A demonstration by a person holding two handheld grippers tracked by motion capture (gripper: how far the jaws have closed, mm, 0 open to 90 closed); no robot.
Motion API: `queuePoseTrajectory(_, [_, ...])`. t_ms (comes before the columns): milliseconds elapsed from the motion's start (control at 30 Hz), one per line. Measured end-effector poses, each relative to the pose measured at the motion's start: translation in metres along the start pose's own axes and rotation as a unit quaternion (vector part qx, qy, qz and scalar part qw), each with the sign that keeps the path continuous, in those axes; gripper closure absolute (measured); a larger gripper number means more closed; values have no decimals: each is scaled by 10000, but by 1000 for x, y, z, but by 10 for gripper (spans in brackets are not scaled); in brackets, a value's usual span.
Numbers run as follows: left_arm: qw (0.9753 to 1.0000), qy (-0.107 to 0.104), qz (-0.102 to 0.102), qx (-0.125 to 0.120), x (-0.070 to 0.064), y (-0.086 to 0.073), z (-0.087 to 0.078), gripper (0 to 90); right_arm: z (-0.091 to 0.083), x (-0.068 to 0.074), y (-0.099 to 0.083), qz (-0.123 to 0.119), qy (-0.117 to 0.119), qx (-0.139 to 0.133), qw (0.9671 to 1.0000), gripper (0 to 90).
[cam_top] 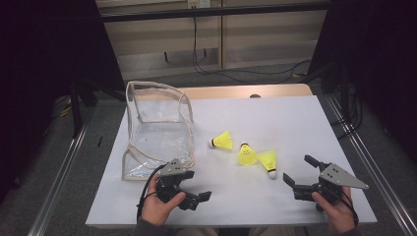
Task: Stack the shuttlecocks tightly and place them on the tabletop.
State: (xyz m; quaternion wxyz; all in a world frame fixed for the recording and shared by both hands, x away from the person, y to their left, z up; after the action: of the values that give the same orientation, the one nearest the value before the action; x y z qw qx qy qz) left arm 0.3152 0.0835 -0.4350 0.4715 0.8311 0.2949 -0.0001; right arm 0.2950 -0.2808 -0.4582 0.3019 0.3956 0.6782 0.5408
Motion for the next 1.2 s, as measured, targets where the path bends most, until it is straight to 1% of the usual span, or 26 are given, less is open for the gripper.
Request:
queuePoseTrajectory(167, [9999, 17, -27, -111, 3, -1, -11, 45, 1, 1, 1, -28, 10, -4, 10000, 23])
queuePoseTrajectory(267, [9999, 107, -3, -66, 7, -3, -15, 43, 2, 1, 0, 5, 16, 31, 10000, 23])
queuePoseTrajectory(433, [9999, 111, -4, -18, 11, -7, -20, 43, 3, 4, 0, -38, 46, 58, 10000, 23])
queuePoseTrajectory(567, [9999, 131, -42, -63, 16, -9, -25, 42, 4, 5, 0, -73, 78, 61, 9999, 23])
queuePoseTrajectory(633, [9999, 155, -49, -43, 18, -10, -27, 42, 4, 4, 0, -68, 65, 60, 9999, 23])
queuePoseTrajectory(667, [9998, 178, -12, -42, 19, -11, -27, 42, 4, 4, 0, -54, 62, 63, 9999, 23])
queuePoseTrajectory(800, [9998, 184, -5, -30, 21, -13, -30, 42, 4, 3, 0, -58, 57, 66, 9999, 23])
queuePoseTrajectory(933, [9996, 274, -16, -90, 24, -13, -34, 42, 3, 3, 1, -46, 48, 61, 10000, 23])
queuePoseTrajectory(1133, [9996, 265, -57, -105, 26, -15, -38, 42, 3, 2, 1, -44, 47, 51, 10000, 23])
queuePoseTrajectory(1200, [9996, 269, -35, -126, 28, -15, -39, 42, 3, 2, 1, -48, 52, 44, 10000, 23])
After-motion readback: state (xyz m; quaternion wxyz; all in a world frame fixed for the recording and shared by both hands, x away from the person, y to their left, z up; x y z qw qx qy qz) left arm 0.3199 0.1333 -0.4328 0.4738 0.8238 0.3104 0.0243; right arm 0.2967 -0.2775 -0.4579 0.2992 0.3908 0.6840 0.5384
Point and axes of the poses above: each handheld gripper's, and its own axes: z roughly forward along the jaws, y roughly out of its top, x roughly to its left, the point moved 5 cm from there along z, roughly forward along the jaws, and after that the axes turned 1 degree about y, right-handed, at the moved point
